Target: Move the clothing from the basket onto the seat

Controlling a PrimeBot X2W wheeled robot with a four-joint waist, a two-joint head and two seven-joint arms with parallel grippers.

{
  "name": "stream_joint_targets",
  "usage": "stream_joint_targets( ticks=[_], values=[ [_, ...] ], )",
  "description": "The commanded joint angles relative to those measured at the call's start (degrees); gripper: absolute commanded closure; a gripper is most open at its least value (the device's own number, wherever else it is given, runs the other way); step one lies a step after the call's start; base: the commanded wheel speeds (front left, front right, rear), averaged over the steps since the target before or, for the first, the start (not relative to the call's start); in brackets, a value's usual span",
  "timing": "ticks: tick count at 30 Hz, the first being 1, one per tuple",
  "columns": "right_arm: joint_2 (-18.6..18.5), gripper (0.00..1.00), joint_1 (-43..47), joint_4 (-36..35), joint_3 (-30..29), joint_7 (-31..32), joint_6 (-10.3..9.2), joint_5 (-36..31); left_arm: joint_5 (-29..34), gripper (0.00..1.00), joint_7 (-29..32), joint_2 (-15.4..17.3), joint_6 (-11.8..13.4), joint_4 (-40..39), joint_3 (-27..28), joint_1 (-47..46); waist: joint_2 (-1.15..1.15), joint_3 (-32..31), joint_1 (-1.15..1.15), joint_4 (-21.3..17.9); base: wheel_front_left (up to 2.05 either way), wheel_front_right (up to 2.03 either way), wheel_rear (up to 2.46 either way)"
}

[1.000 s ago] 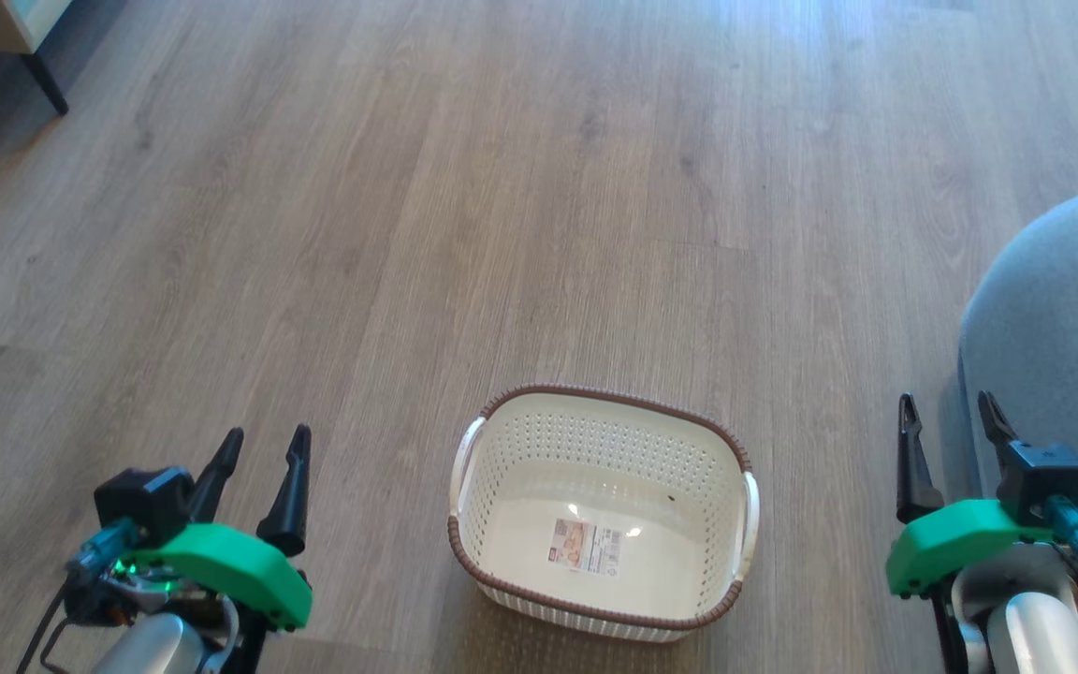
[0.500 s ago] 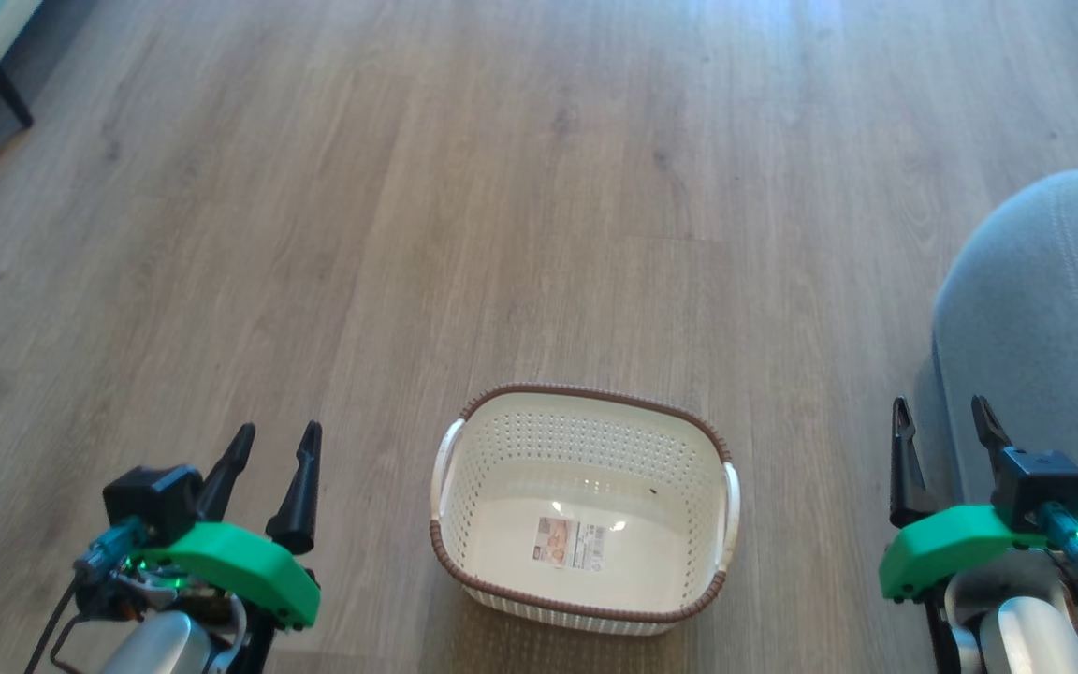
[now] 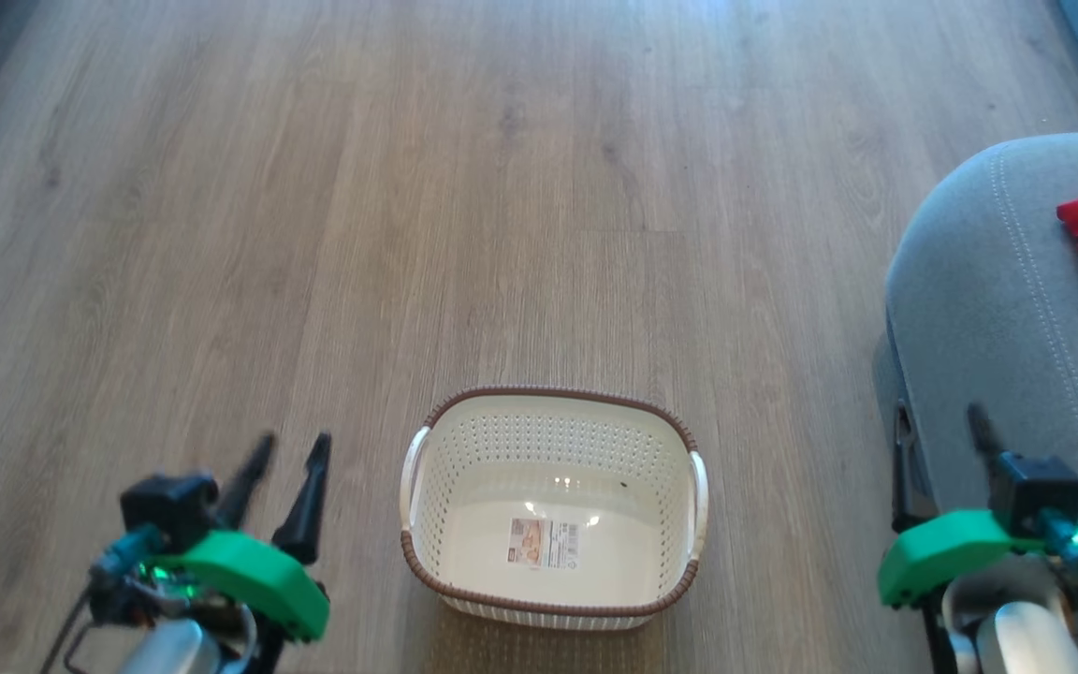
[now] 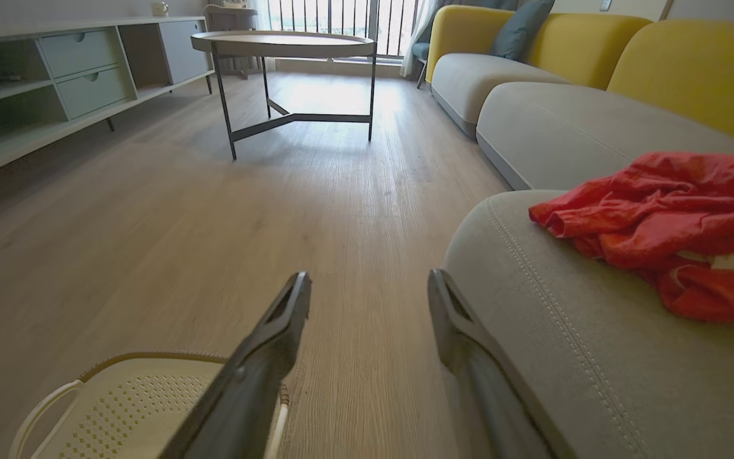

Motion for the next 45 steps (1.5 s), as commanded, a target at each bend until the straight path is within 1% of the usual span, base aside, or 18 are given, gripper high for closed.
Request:
stream_joint_targets(
  ticks=[1, 2, 5, 45],
  values=[
    [0.0, 1.00, 0.0, 0.2, 0.0, 0.0, 0.00, 0.1, 0.0, 1.00, 0.0, -0.1, 0.0, 0.2, -0.2, 0.0, 0.00, 0.0, 0.00, 0.0, 0.00, 0.00, 0.00],
    [0.1, 1.00, 0.3, 2.0, 0.1, 0.1, 0.00, 0.1, -0.1, 1.00, 0.1, -0.7, 0.0, 1.5, -0.7, 0.9, 0.00, 0.0, 0.00, -0.1, 0.00, 0.00, 0.00],
    [0.2, 1.00, 1.3, 4.5, 0.0, 0.3, 0.00, 0.6, -0.4, 1.00, 0.2, -1.6, 0.0, 3.4, -1.1, 2.8, 0.00, 0.0, 0.00, -0.1, 0.00, 0.00, 0.00],
    [0.1, 1.00, -0.4, 3.5, -0.9, 5.9, 0.13, 28.0, -17.5, 1.00, 6.4, -6.0, -2.8, 1.8, 9.3, 1.9, 0.00, -0.1, 0.00, -1.3, 0.00, 0.00, 0.00]
  ],
)
